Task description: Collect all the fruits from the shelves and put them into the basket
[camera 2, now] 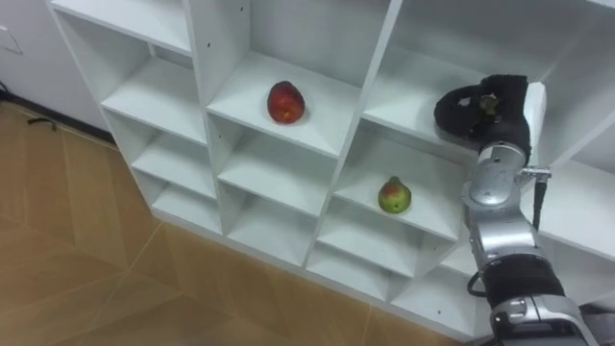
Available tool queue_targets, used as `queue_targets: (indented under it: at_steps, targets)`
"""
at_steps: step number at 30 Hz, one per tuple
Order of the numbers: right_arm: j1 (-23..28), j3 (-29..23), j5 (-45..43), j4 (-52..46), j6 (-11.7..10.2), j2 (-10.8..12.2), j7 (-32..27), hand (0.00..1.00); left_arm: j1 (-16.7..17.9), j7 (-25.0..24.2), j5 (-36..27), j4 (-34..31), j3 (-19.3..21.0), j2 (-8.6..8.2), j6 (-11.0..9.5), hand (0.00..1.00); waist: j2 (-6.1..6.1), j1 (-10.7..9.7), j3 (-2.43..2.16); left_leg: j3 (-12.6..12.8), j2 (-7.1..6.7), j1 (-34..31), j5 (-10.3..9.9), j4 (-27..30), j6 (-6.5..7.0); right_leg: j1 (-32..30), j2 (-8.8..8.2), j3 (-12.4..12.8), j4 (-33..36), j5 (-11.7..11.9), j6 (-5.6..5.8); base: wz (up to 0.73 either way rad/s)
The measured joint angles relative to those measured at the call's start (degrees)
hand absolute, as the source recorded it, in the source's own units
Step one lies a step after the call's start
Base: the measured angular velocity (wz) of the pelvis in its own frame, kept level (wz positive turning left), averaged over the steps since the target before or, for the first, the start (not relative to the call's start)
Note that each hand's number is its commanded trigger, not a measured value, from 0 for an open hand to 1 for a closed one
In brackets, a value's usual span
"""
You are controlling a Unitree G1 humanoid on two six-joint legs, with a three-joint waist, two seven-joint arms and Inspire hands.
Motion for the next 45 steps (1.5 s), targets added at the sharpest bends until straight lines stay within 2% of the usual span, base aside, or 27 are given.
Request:
queue_targets:
  at_steps: [6, 9, 13, 16, 20, 22, 26, 29, 34, 40, 45]
  targets:
    - [0.0, 1.15, -1.02, -0.97, -0.2, 0.0, -0.36, 1.0, -1.42, -0.9, -1.55, -0.14, -0.86, -0.05, 0.0, 1.0, 0.05, -0.29, -0.11, 0.67, 0.09, -0.68, 0.0, 0.15, 0.0, -0.78, 0.02, 0.32, 0.05, 0.07, -0.08, -0.02]
    - [-0.01, 1.43, -3.01, -1.13, -0.18, 0.01, -0.37, 1.0, -3.25, -0.9, -2.45, -0.1, -1.25, -0.34, 0.0, 1.0, 0.04, -0.62, -0.11, 0.65, 0.11, -0.93, 0.0, 0.14, 0.0, -0.91, 0.03, 0.25, 0.05, 0.07, -0.09, 0.0]
    - [0.03, 2.71, -7.47, -4.23, 0.82, 0.05, 0.83, 1.0, -5.36, -1.44, -5.75, -3.58, -4.26, -0.92, 0.13, 1.0, 0.01, -1.47, -0.18, 0.86, 0.11, -1.65, 0.13, 0.31, 0.06, -1.9, 0.01, 0.78, 0.33, 0.08, -0.09, -0.03]
    - [0.08, 5.26, -6.92, -7.94, 2.32, 0.16, 1.94, 1.0, -7.14, -1.5, -9.86, -5.68, -7.01, -1.65, -0.04, 1.0, 0.08, -2.13, -0.21, 1.55, 0.18, -1.51, 0.13, 0.34, 0.07, -2.28, -0.06, 1.57, 0.8, 0.08, -0.09, -0.13]
    - [0.23, 6.62, -6.99, -10.43, 2.49, 1.5, 3.38, 1.0, -9.37, -2.73, -11.87, -9.35, -10.66, -2.1, -0.28, 1.0, 0.1, -3.63, -0.19, 1.64, 0.12, -1.38, 0.18, 0.35, 0.15, -2.25, -0.16, 1.54, 0.8, 0.08, -0.09, -0.01]
    - [1.54, 6.57, -7.73, -13.8, 2.91, 2.29, 3.64, 1.0, -9.25, -3.68, -12.87, -10.89, -11.59, -2.15, -0.4, 1.0, 0.12, -4.59, -0.18, 1.67, 0.13, -1.4, 0.19, 0.36, 0.15, -2.29, -0.16, 1.48, 0.82, 0.08, -0.09, 0.0]
    - [6.73, 6.62, -9.33, -21.44, 2.88, 2.36, 4.2, 1.0, -8.91, -3.82, -16.06, -14.97, -14.17, -2.55, -0.36, 1.0, 0.2, -5.78, -0.12, 1.7, 0.15, -1.4, 0.18, 0.35, 0.15, -2.26, -0.14, 1.49, 0.85, 0.08, -0.09, 0.0]
    - [8.82, 6.6, -9.62, -23.4, 2.89, 2.79, 5.23, 1.0, -8.86, -3.59, -16.64, -16.53, -14.52, -3.82, -0.4, 1.0, 0.47, -6.61, 0.04, 1.82, 0.19, -0.9, 0.18, 0.21, 0.15, -1.96, -0.13, 1.58, 0.89, 0.08, -0.09, -0.01]
    - [10.26, 6.48, -11.23, -25.91, 3.04, 3.02, 7.77, 1.0, -8.98, -3.58, -18.53, -19.69, -14.62, -4.46, -0.43, 1.0, 0.94, -8.16, -0.09, 2.09, 0.27, -0.45, 0.18, -0.07, 0.15, -1.68, -0.06, 1.92, 0.94, 0.08, -0.1, -0.02]
    - [11.53, 6.51, -12.03, -28.85, 3.04, 3.26, 9.56, 1.0, -9.2, -3.6, -22.58, -21.77, -14.65, -4.55, -0.73, 1.0, 1.59, -8.01, -0.04, 2.8, 0.32, 0.27, 0.17, -0.44, 0.16, -1.49, -0.01, 2.98, 0.94, 0.09, -0.09, -0.07]
    - [14.63, 8.61, -13.42, -32.81, 3.18, 3.86, 10.22, 1.0, -9.35, -3.57, -22.94, -24.95, -15.32, -4.49, -0.81, 1.0, 3.3, -7.9, -0.02, 2.84, 0.3, 0.39, 0.16, -0.53, 0.17, -1.42, -0.02, 2.98, 0.94, 0.13, -0.04, 0.0]
